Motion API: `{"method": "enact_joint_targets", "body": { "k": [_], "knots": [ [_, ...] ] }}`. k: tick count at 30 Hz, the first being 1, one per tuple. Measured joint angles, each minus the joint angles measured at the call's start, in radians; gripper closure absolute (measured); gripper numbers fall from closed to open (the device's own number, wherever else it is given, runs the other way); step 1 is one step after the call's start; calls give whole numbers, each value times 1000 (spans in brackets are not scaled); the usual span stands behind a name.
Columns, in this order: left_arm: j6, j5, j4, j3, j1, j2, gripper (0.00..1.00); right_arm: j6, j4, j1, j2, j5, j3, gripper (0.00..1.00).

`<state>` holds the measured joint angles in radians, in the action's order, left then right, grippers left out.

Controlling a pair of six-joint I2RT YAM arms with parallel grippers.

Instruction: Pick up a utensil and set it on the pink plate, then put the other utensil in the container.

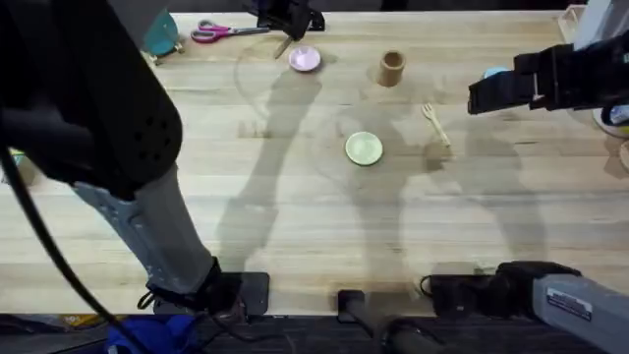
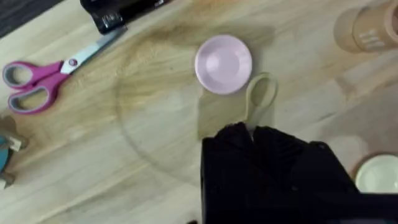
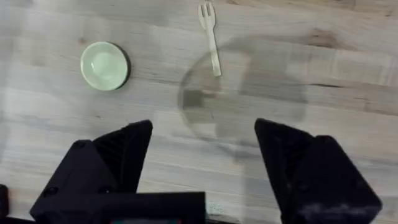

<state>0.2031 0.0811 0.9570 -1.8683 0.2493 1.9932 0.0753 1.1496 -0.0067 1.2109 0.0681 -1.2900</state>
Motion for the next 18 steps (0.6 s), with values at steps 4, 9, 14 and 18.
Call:
{"method": "enact_joint_targets", "body": {
  "k": [4, 9, 14, 18],
  "knots": [
    [-1, 0, -54, -3, 0, 57, 959, 0, 0, 0, 0, 0, 0, 4],
    [-2, 0, -145, -3, 0, 170, 959, 0, 0, 0, 0, 0, 0, 4],
    [-19, 0, -248, -3, 0, 249, 959, 0, 0, 0, 0, 0, 0, 3],
    [-39, 0, -286, -3, 0, 278, 959, 0, 0, 0, 0, 0, 0, 3]
  ]
}}
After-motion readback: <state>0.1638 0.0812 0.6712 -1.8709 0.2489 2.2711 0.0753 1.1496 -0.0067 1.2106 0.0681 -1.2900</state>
